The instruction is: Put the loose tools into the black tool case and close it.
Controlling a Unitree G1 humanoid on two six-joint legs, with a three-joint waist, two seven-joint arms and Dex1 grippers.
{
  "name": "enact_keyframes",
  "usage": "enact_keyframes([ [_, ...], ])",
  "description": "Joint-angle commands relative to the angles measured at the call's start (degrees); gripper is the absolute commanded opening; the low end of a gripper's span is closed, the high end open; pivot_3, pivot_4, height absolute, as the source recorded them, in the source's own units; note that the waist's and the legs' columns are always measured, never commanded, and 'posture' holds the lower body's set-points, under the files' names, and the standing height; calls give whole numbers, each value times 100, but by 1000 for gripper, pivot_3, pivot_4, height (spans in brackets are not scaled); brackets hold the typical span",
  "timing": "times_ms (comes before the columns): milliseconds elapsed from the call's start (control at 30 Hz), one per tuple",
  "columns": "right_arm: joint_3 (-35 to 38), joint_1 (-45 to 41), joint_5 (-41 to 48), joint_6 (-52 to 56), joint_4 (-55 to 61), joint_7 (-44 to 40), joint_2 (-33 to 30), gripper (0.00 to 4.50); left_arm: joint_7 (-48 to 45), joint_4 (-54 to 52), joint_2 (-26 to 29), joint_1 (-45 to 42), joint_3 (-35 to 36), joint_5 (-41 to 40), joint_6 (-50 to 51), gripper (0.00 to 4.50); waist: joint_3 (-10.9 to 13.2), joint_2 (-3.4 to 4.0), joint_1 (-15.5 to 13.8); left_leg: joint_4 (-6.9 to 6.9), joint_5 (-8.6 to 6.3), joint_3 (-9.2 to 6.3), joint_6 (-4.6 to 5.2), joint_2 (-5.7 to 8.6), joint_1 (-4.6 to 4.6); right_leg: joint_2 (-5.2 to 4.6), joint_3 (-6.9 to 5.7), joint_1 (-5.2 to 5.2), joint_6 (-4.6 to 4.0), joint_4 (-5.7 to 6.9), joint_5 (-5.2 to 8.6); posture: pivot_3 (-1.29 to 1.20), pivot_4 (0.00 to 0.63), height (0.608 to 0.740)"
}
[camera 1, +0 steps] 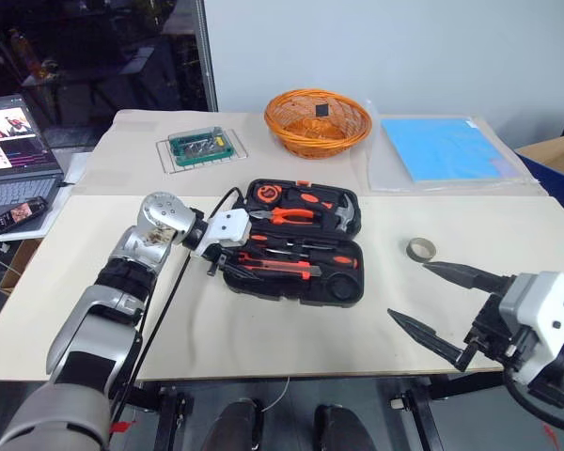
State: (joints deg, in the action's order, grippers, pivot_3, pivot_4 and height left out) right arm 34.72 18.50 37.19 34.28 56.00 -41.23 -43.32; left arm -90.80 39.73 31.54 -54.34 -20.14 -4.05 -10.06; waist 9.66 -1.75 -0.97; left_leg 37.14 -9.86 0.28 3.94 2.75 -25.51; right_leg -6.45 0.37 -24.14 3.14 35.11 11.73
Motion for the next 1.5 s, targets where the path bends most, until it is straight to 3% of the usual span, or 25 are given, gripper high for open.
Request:
enact_keyframes([
  [33,138,75,68,-115,112,11,-46,4500,-120,89,-144,-150,-81,197,-347,1781,0,0,-17,4,0,0,2,0,-1,0,-1,1,1,1,0,0,150,740],
  [467,288,407,163,-103,360,189,32,4500,-153,819,-467,-422,-229,674,-441,1781,-1,0,-41,38,-8,0,18,0,-1,6,-1,11,13,7,-5,0,150,740],
  [533,277,414,170,-112,358,197,23,4500,-170,709,-403,-459,-273,451,-199,2788,-1,0,-36,53,-16,1,29,-2,-2,8,-1,14,15,10,-5,0,150,740],
  [600,269,404,185,-118,339,202,6,4500,-170,484,-280,-486,-330,82,127,3152,-1,0,-13,62,-20,1,36,-2,-4,7,0,17,19,10,-5,0,150,740],
  [667,234,382,168,-139,298,185,-9,4500,-170,60,-86,-527,-246,-580,960,3911,-1,0,8,64,-22,2,39,-1,-5,5,4,18,23,10,-6,0,150,740],
  [767,131,291,143,-176,211,165,-27,4500,-170,-517,241,-534,20,-1525,2361,3911,0,0,44,71,-22,1,39,-3,-21,6,3,5,24,17,-8,0,150,740],
  [867,29,174,117,-201,127,146,-44,4500,208,-668,159,-339,464,-1511,2907,3223,-2,3,33,71,-22,1,39,-5,-3,7,4,13,25,17,-7,0,150,740],
  [1133,-112,-3,78,-198,18,126,-82,4500,1845,-2530,-105,957,678,-1275,3871,160,-3,4,7,72,-22,1,39,-3,-6,0,9,17,27,16,-13,0,150,740],
  [1300,-180,-51,51,-185,13,134,-110,4500,2845,-2549,-154,1484,-57,-123,3887,36,-14,19,8,71,-24,2,35,-3,2,-5,17,17,25,14,-14,0,150,740],
  [1500,-207,-104,91,-167,11,132,-162,4500,2892,-2802,-194,1685,-229,17,3887,36,-44,50,12,71,-51,1,-11,-10,45,-25,16,56,0,-8,2,0,150,740],
])
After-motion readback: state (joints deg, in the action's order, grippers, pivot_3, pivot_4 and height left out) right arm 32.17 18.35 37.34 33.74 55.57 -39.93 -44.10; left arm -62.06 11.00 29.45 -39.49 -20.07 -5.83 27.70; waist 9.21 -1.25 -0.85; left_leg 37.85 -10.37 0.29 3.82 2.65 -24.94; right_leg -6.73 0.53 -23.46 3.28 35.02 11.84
